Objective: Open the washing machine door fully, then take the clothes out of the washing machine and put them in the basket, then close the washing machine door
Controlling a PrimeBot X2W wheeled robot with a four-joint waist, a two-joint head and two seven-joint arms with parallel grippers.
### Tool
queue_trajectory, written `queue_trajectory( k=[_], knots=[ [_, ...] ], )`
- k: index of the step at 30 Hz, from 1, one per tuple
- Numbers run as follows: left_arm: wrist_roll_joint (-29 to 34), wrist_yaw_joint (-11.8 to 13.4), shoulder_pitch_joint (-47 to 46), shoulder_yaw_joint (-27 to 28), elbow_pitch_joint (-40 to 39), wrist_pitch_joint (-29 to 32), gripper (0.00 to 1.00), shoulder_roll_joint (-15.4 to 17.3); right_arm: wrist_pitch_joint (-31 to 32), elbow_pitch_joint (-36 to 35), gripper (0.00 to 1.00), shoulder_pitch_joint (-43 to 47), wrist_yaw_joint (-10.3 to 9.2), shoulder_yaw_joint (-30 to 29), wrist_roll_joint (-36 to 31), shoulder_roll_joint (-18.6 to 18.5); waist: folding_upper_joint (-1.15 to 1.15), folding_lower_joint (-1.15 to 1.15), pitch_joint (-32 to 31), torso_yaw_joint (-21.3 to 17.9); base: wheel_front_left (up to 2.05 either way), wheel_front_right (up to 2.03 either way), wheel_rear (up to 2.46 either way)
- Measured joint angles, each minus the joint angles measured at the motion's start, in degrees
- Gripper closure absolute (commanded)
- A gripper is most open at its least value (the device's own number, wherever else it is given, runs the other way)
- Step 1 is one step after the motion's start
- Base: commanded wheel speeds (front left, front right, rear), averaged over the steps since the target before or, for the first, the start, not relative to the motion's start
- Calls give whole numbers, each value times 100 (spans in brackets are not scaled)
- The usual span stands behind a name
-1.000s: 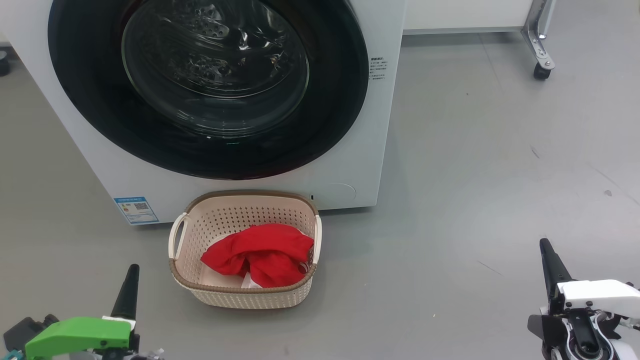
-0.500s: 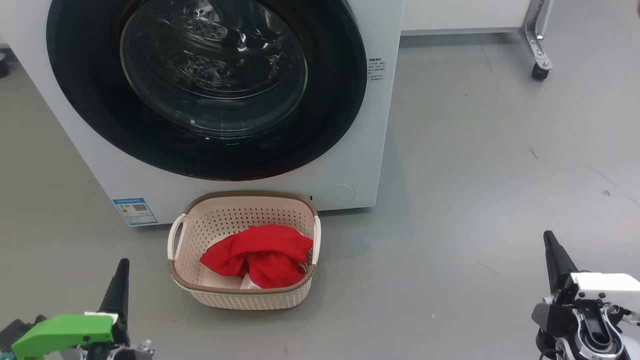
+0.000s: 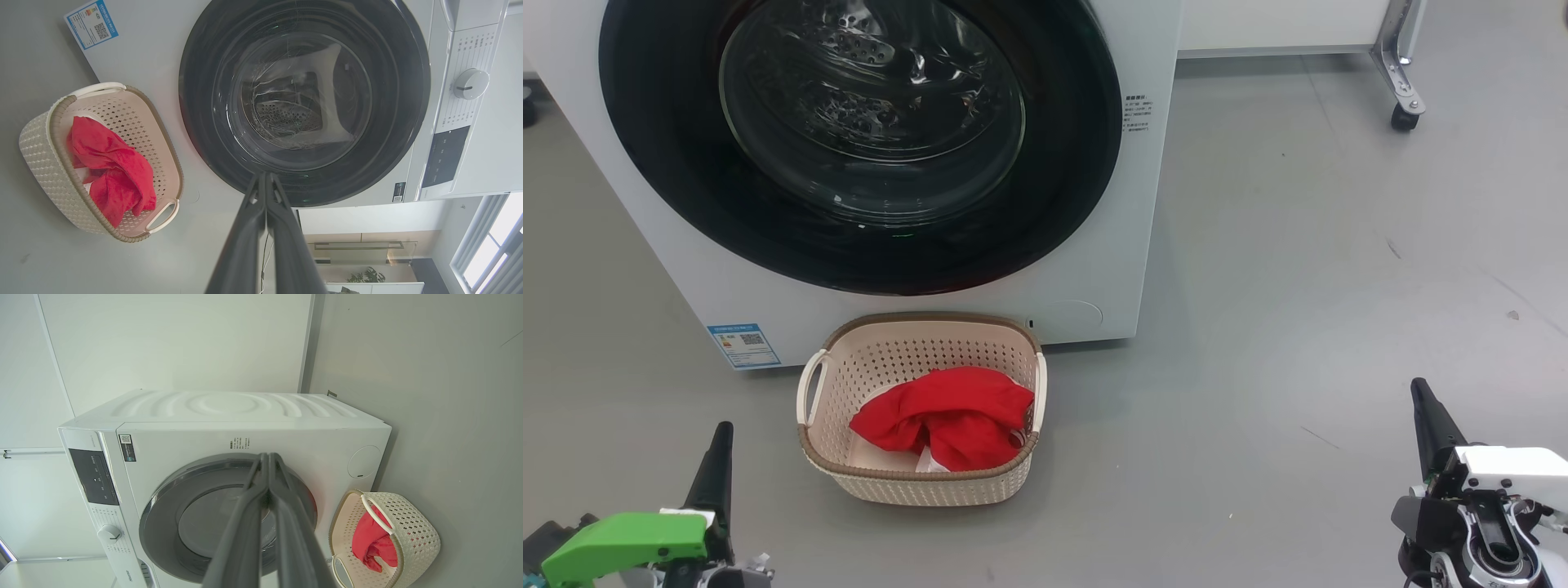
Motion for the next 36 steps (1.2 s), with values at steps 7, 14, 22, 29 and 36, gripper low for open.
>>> queue_trajectory(
  k=[7,14,22,29,36],
  knots=[
    [0,-1,-2,7,22,0,100,0,1,8,100,-1,8,-4,0,0,0,0,-1,0,0,0,0],
    [0,-1,-4,10,37,0,100,0,5,19,100,-2,15,-9,0,1,0,0,-1,0,0,0,0],
    [0,-44,-7,15,53,3,100,0,5,26,100,-3,42,-14,0,1,0,0,-2,1,0,0,0],
    [0,-44,-9,24,68,42,100,0,5,30,100,-3,42,-19,0,1,0,0,-2,1,0,0,0],
    [0,-44,-13,34,78,43,100,0,7,36,100,-3,42,-23,0,1,0,0,-3,1,0,0,0]
  ],
)
